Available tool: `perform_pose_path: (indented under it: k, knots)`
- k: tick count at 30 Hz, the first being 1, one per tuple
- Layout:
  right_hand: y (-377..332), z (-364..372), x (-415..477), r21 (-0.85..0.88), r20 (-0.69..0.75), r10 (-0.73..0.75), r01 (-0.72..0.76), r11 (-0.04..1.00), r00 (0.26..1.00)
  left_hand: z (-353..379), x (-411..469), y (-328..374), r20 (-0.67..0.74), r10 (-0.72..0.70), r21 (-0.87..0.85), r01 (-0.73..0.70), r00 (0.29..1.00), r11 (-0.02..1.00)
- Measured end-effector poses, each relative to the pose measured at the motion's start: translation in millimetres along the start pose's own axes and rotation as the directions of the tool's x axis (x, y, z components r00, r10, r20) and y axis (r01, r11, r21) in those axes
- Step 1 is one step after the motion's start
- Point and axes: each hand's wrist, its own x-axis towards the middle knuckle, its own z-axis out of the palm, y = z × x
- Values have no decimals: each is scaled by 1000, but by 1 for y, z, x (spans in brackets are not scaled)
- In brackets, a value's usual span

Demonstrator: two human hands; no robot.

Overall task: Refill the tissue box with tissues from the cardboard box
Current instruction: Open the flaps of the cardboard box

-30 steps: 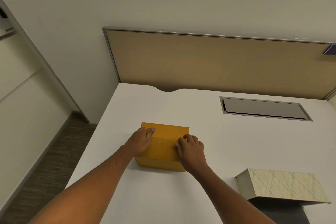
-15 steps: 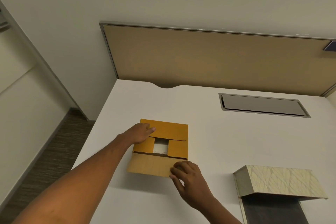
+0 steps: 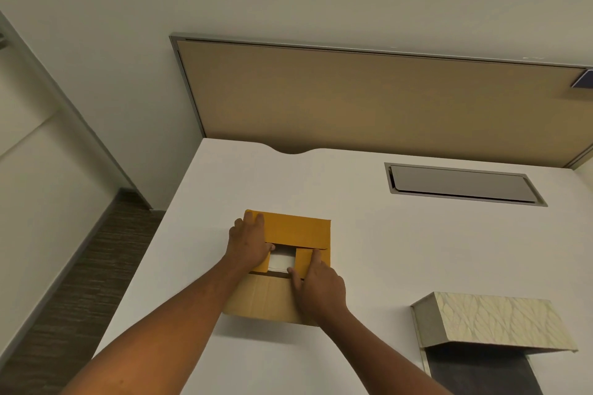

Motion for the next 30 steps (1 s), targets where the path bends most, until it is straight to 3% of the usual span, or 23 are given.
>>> perform_pose_path:
  k: [6, 10, 13, 22, 30]
  knots:
    - [-10, 6, 4, -201, -119, 39, -63, 977, 992, -4, 9, 0, -65, 1, 86, 4, 998, 996]
    - [-9, 10, 2, -121, -167, 89, -110, 987, 982, -12, 14, 3, -4, 165, 352, -153, 986, 924]
    - [-10, 14, 1, -39, -171, 121, -129, 991, 978, -21, 20, 5, -16, 268, 432, -235, 963, 871]
    - [-10, 20, 2, -21, -175, 135, -140, 990, 975, -46, 54, 16, -253, 256, 217, -203, 933, 955]
    - [-9, 20, 5, -51, -169, 130, -141, 989, 977, -36, 69, 13, -366, -22, -40, 8, 931, 999]
